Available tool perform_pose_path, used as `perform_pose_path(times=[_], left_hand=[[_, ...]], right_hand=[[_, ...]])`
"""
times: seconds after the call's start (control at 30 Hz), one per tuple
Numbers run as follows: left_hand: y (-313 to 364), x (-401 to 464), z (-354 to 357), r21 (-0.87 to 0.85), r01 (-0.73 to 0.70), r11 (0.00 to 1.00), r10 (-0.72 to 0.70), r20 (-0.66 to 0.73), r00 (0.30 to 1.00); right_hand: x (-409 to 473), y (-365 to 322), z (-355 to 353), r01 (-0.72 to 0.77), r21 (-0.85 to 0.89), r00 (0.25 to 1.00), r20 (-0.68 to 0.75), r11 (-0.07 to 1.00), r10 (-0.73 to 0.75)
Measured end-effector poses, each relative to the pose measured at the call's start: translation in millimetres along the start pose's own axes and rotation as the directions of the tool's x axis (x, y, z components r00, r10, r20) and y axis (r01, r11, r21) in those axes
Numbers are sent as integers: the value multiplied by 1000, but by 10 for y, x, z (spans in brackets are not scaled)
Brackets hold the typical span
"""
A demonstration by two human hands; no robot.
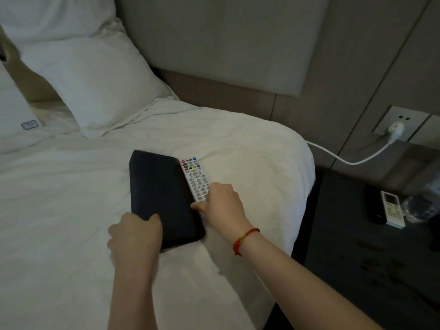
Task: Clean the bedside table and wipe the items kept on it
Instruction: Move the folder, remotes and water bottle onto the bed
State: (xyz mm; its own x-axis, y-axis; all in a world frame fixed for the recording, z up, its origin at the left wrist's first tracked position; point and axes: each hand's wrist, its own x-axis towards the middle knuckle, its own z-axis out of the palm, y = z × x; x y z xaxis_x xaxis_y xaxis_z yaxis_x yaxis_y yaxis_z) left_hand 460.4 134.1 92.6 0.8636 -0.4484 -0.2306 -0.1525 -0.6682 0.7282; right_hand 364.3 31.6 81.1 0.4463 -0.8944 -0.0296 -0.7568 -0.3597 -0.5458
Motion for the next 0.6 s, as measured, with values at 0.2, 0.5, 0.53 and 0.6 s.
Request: perform_pose_path(times=[0.2, 0.5, 0.53, 0.6], left_hand=[[400, -173, 151, -95, -233, 968, 237, 23, 971], [1253, -800, 1439, -331, -404, 853, 502, 309, 808], [1343, -880, 1641, -340, -395, 853, 508, 372, 777], [1474, -1042, 2057, -340, -375, 862, 503, 490, 712]], right_hand=[[-50, 112, -208, 57, 14, 987, -153, 998, -55], [-102, 1333, -765, -138, 62, 914, -375, 988, 151], [-119, 1571, -836, -190, 87, 897, -389, 978, 209], [-164, 2064, -971, -316, 128, 848, -405, 940, 340]])
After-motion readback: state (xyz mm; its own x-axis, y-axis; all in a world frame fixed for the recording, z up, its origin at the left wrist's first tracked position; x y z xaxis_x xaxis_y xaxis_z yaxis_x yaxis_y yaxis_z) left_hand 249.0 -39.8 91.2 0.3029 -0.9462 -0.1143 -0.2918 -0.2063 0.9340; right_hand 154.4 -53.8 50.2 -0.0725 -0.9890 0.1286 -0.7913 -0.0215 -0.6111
